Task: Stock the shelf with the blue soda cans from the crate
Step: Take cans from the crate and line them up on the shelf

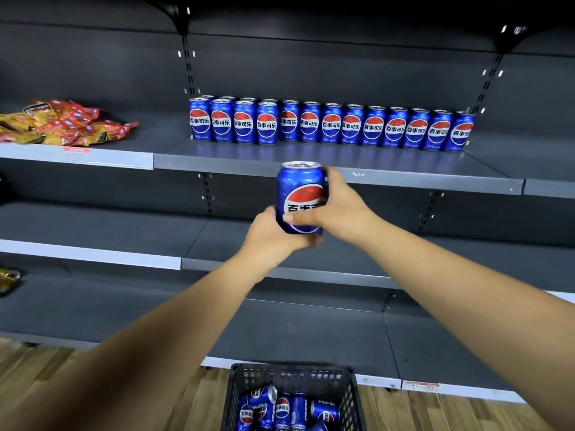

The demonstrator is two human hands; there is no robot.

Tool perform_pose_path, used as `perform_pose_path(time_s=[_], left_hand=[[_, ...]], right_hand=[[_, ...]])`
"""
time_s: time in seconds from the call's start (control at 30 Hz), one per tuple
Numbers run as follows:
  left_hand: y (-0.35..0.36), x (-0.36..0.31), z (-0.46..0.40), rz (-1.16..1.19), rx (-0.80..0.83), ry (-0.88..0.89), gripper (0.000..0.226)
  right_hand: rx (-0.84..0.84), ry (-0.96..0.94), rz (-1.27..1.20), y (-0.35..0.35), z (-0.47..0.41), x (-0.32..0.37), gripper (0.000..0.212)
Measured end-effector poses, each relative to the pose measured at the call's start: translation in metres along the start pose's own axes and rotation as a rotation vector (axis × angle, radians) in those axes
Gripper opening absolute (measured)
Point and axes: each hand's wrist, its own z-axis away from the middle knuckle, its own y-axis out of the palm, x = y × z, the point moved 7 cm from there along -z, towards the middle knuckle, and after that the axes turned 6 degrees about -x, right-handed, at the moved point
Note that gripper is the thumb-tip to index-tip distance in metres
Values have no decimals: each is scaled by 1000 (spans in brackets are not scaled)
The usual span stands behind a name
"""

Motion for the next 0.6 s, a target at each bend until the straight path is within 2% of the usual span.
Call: perform_pose_path(time_s=[0.17, 0.43, 0.6], left_hand=[[-8, 0, -8, -4, 53, 53, 46], [9, -7, -29, -26, 105, 113, 69], [24, -18, -50, -50, 107, 115, 77]], right_hand=[[2, 43, -54, 16, -4, -20, 68], [-161, -57, 56, -7, -20, -24, 57], [-200, -25, 30, -25, -46, -35, 55]])
